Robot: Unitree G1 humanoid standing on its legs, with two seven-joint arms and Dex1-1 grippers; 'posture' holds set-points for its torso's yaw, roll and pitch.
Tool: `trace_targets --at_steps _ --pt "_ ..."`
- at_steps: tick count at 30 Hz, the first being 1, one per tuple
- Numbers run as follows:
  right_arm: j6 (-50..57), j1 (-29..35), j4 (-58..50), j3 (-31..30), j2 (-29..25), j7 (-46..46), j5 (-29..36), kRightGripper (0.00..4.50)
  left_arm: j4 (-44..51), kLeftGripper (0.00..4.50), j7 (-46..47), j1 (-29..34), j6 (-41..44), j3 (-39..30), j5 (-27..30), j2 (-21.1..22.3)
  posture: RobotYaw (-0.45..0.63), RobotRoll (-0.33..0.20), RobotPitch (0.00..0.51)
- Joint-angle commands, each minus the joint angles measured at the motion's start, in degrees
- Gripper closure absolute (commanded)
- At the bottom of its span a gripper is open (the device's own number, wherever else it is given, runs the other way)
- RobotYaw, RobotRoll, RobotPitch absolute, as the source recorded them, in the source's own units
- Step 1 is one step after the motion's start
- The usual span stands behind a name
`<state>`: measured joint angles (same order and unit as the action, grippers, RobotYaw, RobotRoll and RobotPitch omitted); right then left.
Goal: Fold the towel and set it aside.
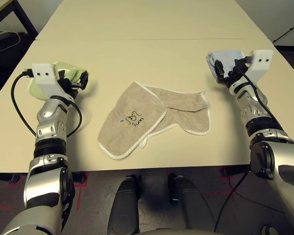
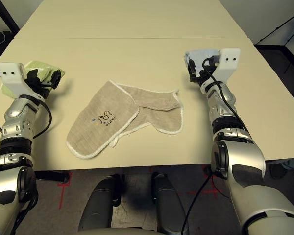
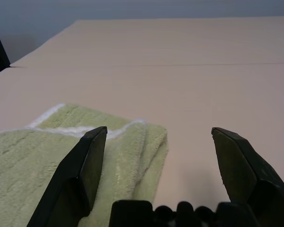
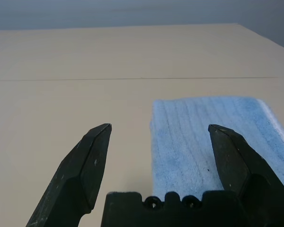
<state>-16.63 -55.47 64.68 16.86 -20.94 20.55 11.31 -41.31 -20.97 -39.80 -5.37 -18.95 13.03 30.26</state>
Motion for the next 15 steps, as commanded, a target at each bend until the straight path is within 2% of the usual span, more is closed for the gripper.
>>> trace_targets --at_steps 1,10,15 --pt "0.3 0.3 0.0 0.1 -0.5 0.1 0.0 0.00 -0.7 0.02 0.9 0.0 -0.8 0.2 -1.0 0.8 0.10 0.000 0.145" --pt "0.0 0.5 0.4 0.5 -2.0 1.9 0.2 0.00 -2.4 0.02 -2.2 -1.3 -0.3 0.6 -0.7 3.7 0.10 0.000 0.139" --pt "0.0 0.7 0.3 0.4 -1.7 2.0 0.3 0.00 -2.3 0.02 -11.4 -1.7 2.5 0.3 2.4 5.7 0.10 0.000 0.141"
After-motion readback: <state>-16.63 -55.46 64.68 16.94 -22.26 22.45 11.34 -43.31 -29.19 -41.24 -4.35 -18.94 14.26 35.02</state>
